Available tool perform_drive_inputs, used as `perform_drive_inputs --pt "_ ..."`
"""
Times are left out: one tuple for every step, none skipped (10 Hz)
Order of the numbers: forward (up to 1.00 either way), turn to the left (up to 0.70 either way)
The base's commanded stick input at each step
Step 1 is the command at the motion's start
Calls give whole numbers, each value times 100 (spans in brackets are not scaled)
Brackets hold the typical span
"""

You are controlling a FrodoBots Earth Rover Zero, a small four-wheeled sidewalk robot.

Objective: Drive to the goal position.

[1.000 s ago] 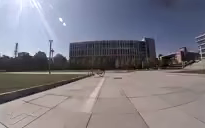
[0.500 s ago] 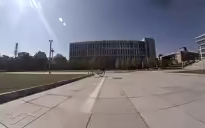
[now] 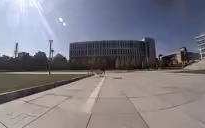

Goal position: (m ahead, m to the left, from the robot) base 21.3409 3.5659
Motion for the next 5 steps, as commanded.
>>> perform_drive_inputs --pt "6 0" --pt "6 0" --pt "6 0" --pt "6 0" --pt "6 0"
